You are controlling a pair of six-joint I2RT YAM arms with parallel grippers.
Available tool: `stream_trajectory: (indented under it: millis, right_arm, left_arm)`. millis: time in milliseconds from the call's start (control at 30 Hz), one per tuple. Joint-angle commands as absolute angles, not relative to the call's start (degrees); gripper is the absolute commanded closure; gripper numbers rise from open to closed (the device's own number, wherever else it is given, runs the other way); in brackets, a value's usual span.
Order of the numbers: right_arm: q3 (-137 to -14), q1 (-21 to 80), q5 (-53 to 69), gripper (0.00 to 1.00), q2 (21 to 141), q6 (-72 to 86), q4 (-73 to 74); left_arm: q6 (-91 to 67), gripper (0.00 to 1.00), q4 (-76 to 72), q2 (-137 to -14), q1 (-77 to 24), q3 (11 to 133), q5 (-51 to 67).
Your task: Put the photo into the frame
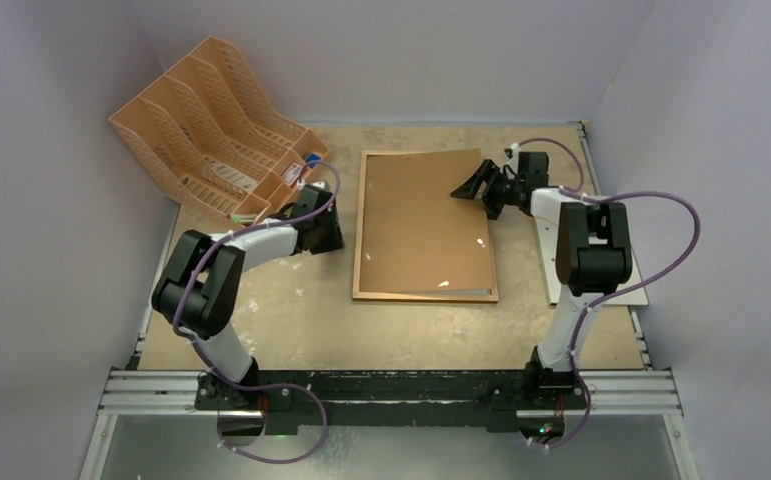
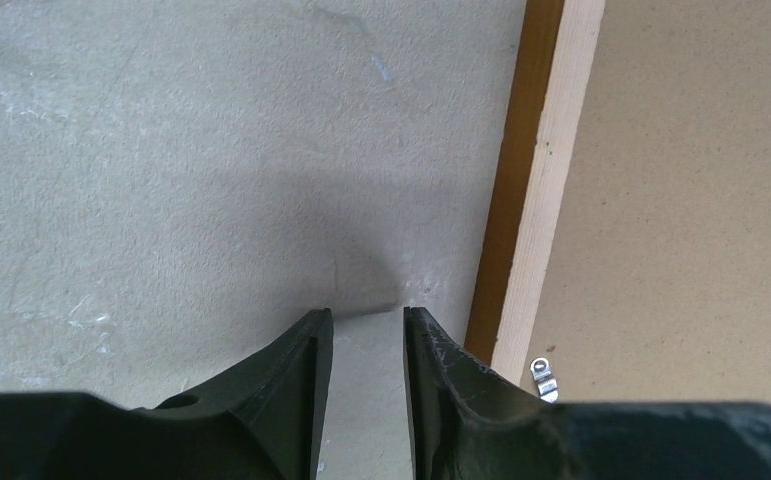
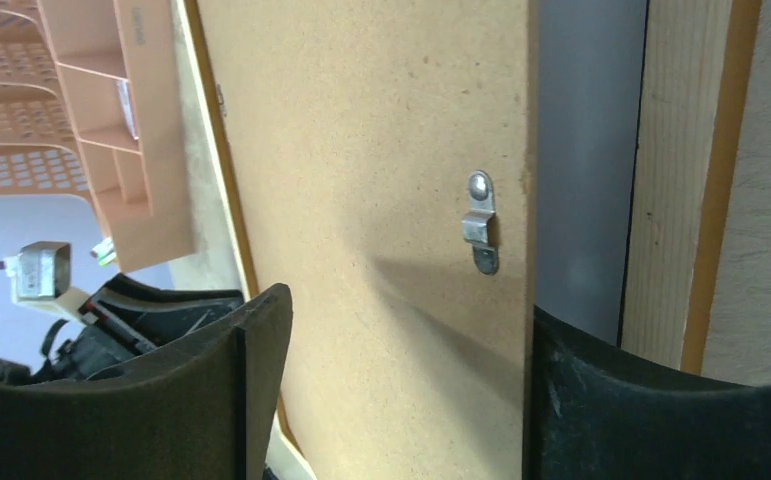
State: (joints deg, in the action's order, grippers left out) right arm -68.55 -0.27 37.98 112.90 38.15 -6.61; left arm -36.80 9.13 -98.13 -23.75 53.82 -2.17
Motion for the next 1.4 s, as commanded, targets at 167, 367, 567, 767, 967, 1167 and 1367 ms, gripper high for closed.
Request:
stream_trajectory:
  millis: [167, 367, 567, 767, 967, 1167, 1367]
  right_arm:
    - [-72.05, 2.29, 30.18, 0.22, 108.08, 34.79, -0.23]
    - [-74.1, 4.66, 25.12, 0.2, 108.67, 32.24, 5.35]
    - [-74.58, 6.75, 16.66, 0.13, 105.87, 30.21, 7.4]
    - [-77.14, 8.25, 8.02, 0.11, 105.08, 28.16, 11.71]
    - [-77.66, 8.36, 1.45, 0.09, 103.84, 25.7, 14.93]
    - [-76.9, 8.36, -2.75, 0.08, 102.55, 24.38, 16.65]
    - [-70.15, 8.48, -5.56, 0.09, 96.39, 26.34, 8.38]
  left_arm:
    - [-36.33, 0.61, 10.98, -93.07, -23.73, 54.35, -3.43]
    - [-35.82, 0.6, 12.69, -90.64, -23.73, 53.43, -4.48]
    - [-35.51, 0.59, 13.05, -88.81, -23.73, 51.3, -4.43]
    - [-35.54, 0.58, 12.74, -87.41, -23.73, 49.87, -4.4]
    - [-34.99, 0.56, 13.18, -86.37, -23.73, 49.53, -4.52]
    - [-35.16, 0.54, 13.15, -86.07, -23.73, 49.34, -3.66]
    - [-35.69, 0.44, 7.02, -86.3, -23.64, 48.47, 7.44]
